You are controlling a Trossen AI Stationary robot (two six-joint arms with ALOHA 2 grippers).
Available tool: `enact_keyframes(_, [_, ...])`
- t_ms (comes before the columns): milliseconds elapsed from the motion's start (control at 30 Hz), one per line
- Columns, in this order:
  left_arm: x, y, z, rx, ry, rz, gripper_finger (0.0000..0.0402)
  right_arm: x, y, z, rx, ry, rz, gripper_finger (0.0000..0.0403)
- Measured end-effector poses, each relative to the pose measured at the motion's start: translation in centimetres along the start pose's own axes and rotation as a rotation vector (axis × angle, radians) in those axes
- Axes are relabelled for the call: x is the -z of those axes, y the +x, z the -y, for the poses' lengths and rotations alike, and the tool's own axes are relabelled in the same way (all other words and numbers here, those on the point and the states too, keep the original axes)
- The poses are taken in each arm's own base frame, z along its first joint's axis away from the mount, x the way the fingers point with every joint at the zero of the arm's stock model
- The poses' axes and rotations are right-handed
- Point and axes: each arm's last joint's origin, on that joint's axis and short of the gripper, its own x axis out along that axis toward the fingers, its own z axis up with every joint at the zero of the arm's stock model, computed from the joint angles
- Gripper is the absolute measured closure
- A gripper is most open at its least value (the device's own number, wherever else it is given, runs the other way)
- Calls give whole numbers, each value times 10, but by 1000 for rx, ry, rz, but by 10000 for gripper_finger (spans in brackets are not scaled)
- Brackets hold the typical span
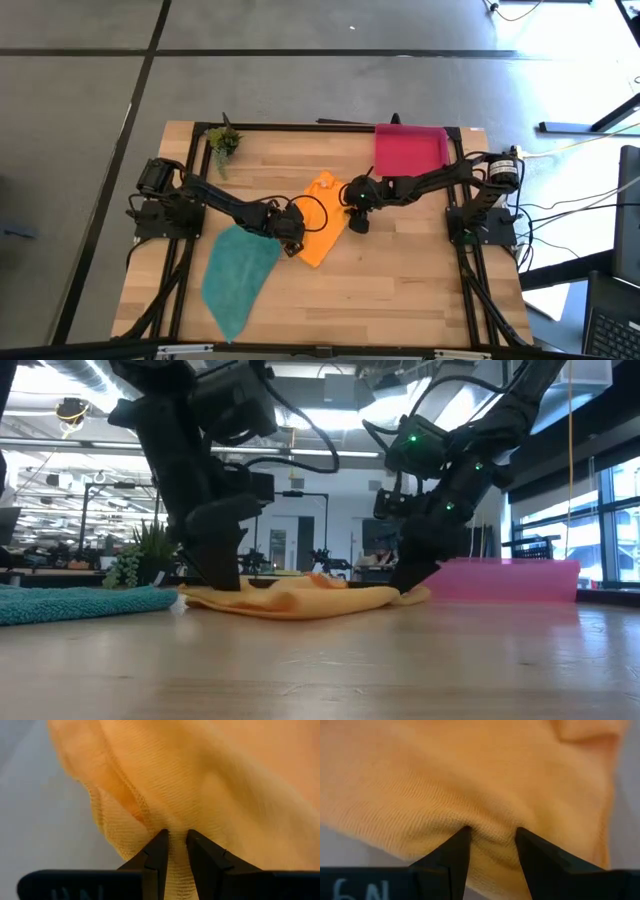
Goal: Roll microfiber towels into tight, uniform cylinder then place into a basket
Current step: Fold the orange microfiber towel
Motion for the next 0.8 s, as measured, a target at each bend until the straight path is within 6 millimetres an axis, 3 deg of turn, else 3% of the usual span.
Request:
enact_keyframes(333, [1,-4,18,149,41,27,333,-4,-2,9,147,-43,42,241])
enact_keyframes(600, [-20,-26,26,80,99,43,333,-19,-35,6,147,-56,131,241])
enact_keyframes(800, [-26,-30,15,-54,97,37,333,-24,-46,-8,-90,-82,179,241])
